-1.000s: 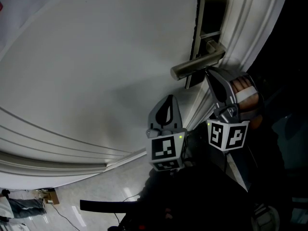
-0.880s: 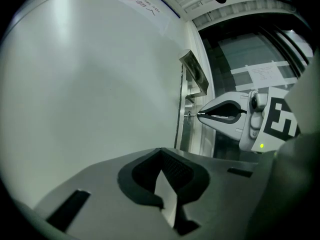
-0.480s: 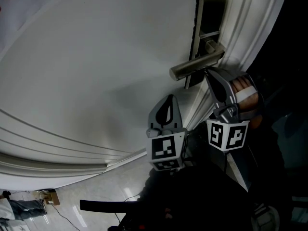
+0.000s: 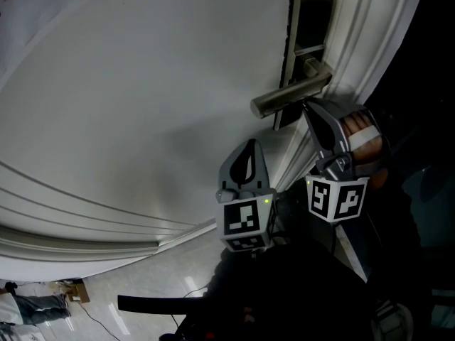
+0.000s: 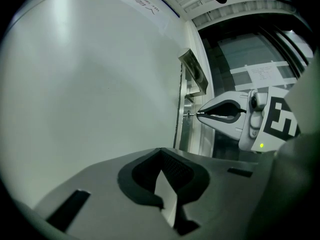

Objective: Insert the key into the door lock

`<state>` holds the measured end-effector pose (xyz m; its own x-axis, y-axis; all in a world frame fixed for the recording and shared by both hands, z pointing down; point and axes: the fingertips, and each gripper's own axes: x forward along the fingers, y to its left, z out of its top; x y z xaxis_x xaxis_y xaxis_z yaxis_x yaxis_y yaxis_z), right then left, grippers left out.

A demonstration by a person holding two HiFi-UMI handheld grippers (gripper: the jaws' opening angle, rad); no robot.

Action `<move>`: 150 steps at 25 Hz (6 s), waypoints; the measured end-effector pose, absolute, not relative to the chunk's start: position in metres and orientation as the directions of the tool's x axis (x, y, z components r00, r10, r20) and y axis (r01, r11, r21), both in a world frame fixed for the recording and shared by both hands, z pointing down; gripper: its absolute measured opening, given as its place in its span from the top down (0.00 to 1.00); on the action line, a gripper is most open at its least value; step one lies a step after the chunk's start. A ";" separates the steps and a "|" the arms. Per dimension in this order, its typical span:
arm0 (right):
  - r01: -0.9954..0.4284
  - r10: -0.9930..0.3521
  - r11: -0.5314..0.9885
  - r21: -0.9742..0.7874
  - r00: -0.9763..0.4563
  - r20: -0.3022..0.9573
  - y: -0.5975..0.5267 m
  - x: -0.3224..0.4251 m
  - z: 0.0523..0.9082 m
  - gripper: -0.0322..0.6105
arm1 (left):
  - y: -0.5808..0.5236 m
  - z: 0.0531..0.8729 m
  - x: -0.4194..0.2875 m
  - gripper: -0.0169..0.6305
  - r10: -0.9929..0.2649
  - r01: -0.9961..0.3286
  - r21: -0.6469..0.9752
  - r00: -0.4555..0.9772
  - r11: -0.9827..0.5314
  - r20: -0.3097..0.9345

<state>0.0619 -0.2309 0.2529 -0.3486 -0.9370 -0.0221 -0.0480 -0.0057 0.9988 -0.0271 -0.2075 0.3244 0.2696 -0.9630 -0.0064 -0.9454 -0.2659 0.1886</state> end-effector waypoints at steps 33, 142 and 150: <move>-0.041 -0.939 -0.004 0.999 -0.343 -0.018 -0.233 0.062 0.254 0.93 | -0.209 0.326 -0.028 0.97 -0.962 -0.948 0.175 0.272 -0.266 0.006; -0.066 -0.942 0.013 0.998 -0.334 -0.010 -0.233 0.067 0.256 0.92 | -0.196 0.323 -0.029 0.97 -0.965 -0.946 0.190 0.264 -0.262 -0.016; -0.407 -0.930 0.141 0.902 -0.367 -0.021 -0.210 0.079 0.256 0.93 | -0.198 0.320 -0.033 0.97 -0.970 -0.952 0.190 0.245 -0.240 0.000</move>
